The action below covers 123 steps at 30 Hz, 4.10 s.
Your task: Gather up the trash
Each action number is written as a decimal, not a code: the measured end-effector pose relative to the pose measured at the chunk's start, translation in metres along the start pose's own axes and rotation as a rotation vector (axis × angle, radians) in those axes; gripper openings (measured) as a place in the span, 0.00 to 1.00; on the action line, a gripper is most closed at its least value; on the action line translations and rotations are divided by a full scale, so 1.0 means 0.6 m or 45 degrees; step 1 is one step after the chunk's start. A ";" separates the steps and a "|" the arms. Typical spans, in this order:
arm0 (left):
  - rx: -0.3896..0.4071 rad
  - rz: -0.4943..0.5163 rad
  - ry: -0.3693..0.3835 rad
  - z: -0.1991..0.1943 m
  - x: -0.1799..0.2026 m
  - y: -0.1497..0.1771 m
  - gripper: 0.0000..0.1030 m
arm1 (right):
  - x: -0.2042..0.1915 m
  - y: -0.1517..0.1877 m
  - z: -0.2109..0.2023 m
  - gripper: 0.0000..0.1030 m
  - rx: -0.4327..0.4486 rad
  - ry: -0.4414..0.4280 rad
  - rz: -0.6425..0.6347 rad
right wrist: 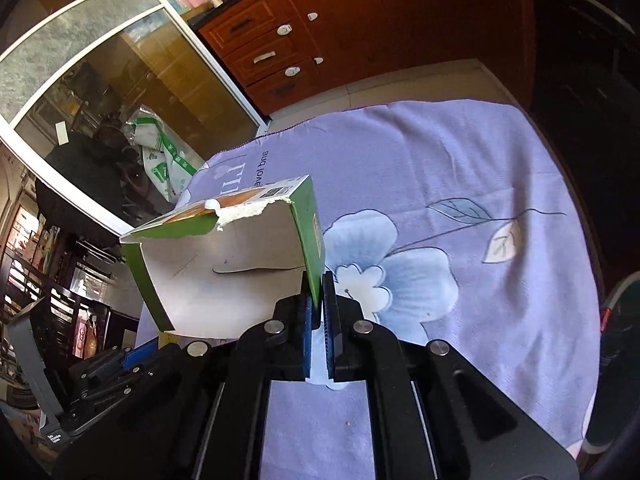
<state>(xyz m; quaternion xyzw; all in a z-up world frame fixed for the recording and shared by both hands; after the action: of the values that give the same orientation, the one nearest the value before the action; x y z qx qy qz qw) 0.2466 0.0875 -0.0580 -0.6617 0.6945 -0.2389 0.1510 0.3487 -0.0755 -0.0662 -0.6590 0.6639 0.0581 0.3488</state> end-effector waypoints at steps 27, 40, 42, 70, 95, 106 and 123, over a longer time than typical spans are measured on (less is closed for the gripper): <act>-0.115 0.623 0.212 0.065 0.539 -0.029 0.23 | 0.492 0.108 -0.409 0.05 0.396 0.020 0.625; -0.298 0.792 0.291 0.188 0.676 0.006 0.24 | 0.623 0.139 -0.404 0.05 0.364 0.071 0.814; -0.318 0.806 0.307 0.204 0.687 0.012 0.24 | 0.629 0.141 -0.398 0.05 0.353 0.081 0.825; -0.295 0.787 0.276 0.221 0.665 0.029 0.91 | 0.629 0.157 -0.343 0.67 0.237 0.164 0.864; -0.097 0.727 0.254 0.094 0.630 0.029 0.96 | 0.542 0.185 -0.401 0.93 0.269 0.215 0.785; 0.033 0.727 0.242 -0.001 0.615 0.055 0.96 | 0.469 0.225 -0.453 0.93 0.286 0.308 0.627; 0.019 0.667 0.087 -0.053 0.560 0.116 0.96 | 0.434 0.304 -0.491 0.93 0.259 0.608 0.487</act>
<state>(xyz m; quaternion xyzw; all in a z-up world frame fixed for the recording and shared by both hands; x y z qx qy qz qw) 0.1446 -0.2406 -0.0327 -0.4497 0.8450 -0.2190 0.1890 0.0970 -0.4281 -0.0556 -0.4790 0.8412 -0.1002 0.2300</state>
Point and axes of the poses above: each gripper's, at about its wrist camera, not at the fingertips, and z roughly the way its jaws point, x to its right, y to its underside, the point moved 6 cm from there along z, roughly the way its jaws point, and after that the axes turned 11 degrees about z, right-handed, at the moved point
